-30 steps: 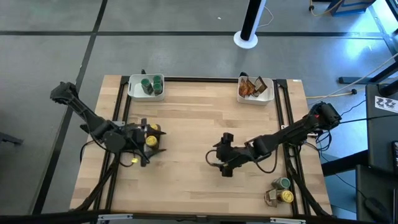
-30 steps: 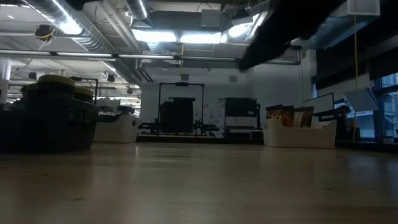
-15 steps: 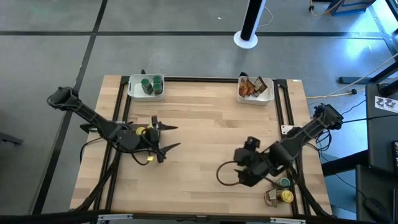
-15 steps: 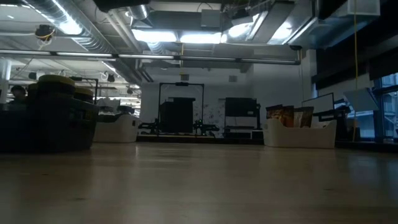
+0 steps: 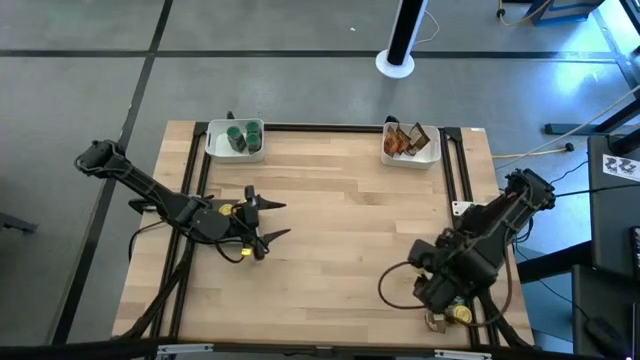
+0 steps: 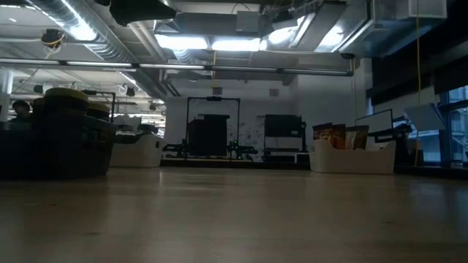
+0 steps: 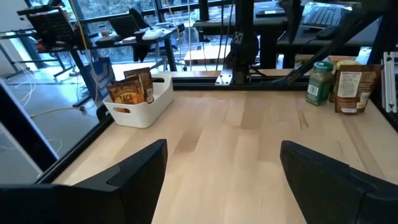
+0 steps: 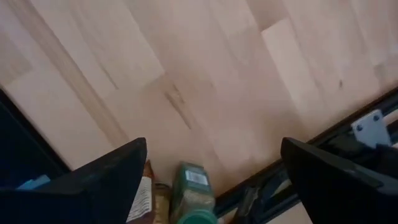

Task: Sort spices by type
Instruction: Put the green seasoning bottle into the top left white bin

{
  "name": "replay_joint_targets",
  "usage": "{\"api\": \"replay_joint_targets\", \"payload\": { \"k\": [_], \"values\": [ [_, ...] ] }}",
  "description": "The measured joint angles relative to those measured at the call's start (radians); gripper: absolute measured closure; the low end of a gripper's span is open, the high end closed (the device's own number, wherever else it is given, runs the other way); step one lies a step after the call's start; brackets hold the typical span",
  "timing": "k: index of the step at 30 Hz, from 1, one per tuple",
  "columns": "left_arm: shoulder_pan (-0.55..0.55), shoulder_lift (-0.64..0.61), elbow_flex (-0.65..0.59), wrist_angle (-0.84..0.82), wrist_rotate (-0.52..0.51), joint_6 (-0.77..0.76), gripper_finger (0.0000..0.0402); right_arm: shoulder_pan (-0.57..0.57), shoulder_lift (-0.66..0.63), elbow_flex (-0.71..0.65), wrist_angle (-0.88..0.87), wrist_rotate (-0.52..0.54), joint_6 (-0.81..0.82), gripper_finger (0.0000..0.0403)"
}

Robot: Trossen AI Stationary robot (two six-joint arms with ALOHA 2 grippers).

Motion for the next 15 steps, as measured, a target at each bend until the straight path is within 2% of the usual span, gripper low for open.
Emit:
{"api": "replay_joint_targets", "payload": {
  "k": [4, 15],
  "values": [
    [0.000, 0.000, 0.000, -0.005, 0.000, -0.001, 0.0105, 0.031, 0.000, -0.002, 0.001, -0.036, 0.078, 0.0031],
    [0.000, 0.000, 0.000, -0.013, 0.000, -0.002, 0.0105, 0.134, 0.000, -0.146, 0.001, -0.278, 0.258, 0.0031]
  ]
}}
